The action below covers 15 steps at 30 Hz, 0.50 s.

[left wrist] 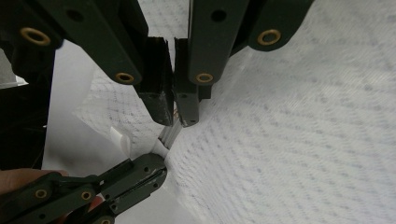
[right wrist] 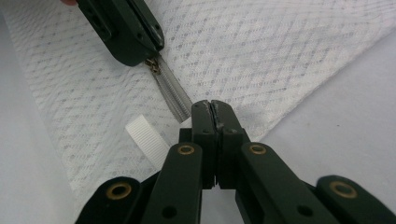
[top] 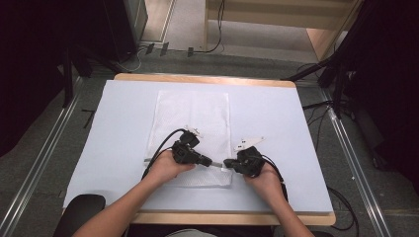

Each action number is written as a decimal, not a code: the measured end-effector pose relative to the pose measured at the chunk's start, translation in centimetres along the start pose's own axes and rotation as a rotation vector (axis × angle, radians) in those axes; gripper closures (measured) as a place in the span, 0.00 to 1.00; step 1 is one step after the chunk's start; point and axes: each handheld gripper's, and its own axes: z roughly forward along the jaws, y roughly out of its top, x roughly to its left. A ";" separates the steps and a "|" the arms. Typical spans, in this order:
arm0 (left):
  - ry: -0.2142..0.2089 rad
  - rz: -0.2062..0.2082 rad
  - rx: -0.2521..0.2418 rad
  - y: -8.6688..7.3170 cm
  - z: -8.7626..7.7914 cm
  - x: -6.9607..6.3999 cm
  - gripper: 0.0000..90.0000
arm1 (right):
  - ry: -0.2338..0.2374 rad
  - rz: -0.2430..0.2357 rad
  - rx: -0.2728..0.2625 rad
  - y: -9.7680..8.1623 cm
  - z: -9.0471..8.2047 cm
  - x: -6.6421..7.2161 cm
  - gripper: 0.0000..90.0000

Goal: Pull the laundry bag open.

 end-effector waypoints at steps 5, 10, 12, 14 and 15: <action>-0.003 -0.009 -0.002 -0.4 -0.4 0.2 0.98 | -0.009 -0.009 0.015 0.2 0.0 0.2 1.00; 0.006 -0.018 -0.006 -0.7 -0.9 0.4 0.98 | -0.008 -0.024 0.018 0.2 0.0 0.2 1.00; 0.010 -0.020 -0.008 -0.9 -1.3 0.6 0.98 | -0.005 -0.022 0.021 0.3 0.0 0.1 1.00; 0.012 -0.024 -0.012 -1.0 -1.7 0.7 0.98 | -0.002 -0.015 0.024 0.3 0.0 0.1 1.00; 0.014 -0.026 -0.013 -1.1 -1.9 0.8 0.98 | -0.001 -0.015 0.026 0.3 0.0 0.1 1.00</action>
